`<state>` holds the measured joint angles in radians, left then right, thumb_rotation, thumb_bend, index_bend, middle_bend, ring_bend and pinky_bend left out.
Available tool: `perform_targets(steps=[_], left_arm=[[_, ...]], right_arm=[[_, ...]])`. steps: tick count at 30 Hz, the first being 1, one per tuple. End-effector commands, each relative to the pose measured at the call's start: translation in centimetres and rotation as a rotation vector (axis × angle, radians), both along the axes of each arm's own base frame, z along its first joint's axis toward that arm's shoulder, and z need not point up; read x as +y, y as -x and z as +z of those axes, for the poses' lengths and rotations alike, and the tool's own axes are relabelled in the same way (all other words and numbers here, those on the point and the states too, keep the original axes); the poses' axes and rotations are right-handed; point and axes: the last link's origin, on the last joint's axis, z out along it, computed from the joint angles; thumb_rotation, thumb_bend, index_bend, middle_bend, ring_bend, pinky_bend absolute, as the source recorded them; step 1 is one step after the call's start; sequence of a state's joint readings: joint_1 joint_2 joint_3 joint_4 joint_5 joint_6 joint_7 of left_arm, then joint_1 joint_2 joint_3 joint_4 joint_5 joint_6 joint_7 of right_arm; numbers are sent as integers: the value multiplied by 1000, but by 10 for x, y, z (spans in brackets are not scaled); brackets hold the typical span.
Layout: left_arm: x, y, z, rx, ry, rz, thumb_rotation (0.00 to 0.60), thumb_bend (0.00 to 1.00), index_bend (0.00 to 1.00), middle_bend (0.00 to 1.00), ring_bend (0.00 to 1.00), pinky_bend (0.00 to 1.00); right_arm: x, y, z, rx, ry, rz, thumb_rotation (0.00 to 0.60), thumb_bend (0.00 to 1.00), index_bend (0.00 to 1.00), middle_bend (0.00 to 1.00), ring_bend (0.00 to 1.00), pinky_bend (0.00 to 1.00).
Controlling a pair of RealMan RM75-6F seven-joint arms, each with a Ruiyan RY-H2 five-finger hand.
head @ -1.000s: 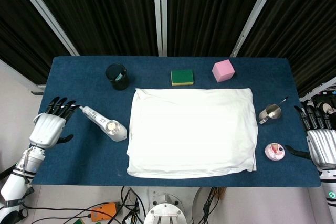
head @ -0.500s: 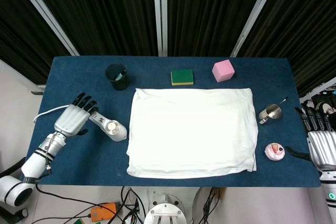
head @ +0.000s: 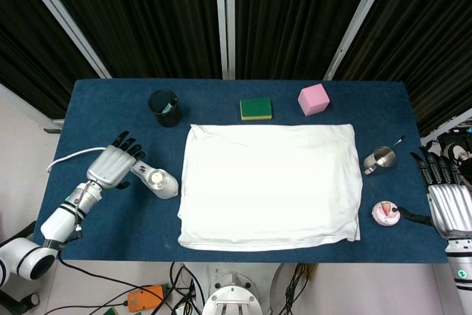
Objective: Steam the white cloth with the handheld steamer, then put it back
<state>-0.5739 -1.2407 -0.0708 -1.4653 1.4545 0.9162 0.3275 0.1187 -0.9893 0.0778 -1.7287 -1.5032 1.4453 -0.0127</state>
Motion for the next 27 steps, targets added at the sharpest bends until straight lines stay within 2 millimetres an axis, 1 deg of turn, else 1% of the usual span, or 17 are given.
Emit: perform_targets(steps=[1,3,7,14,16,23,27], left_arm=[[2,-1,-5,17,12,-3,600,81,309,296,181,0],[2,-2,-7,27,16,-1,600,80,317,307,195,0],[3,-2,-11,36,24,5,600,81,380,338,224,0],[6,-4,-18,63,35,-4,600,80,385,350,233,0],[7,-5,-20,71,37,-6,600,81,421,387,262,0],[10,-5,-23,82,42,-1,600,80,512,439,301,0],[10,-4,-26,78,45,5,600,81,513,443,303,0]], right_arm=[[0,1,-1,-2,-2,-3,600,24,0,34,0,103],[0,2,-1,-4,-4,-5,600,25,0,34,0,103],[-1,3,-3,-6,-11,-9,600,24,0,34,0,103],[-2,5,-7,-9,-21,-15,600,25,0,34,0,103],[-2,6,-7,-9,-24,-20,600,25,0,34,0,103],[-3,8,-10,-11,-36,-31,600,25,0,34,0,97],[-4,9,-11,-12,-42,-36,600,25,0,34,0,80]])
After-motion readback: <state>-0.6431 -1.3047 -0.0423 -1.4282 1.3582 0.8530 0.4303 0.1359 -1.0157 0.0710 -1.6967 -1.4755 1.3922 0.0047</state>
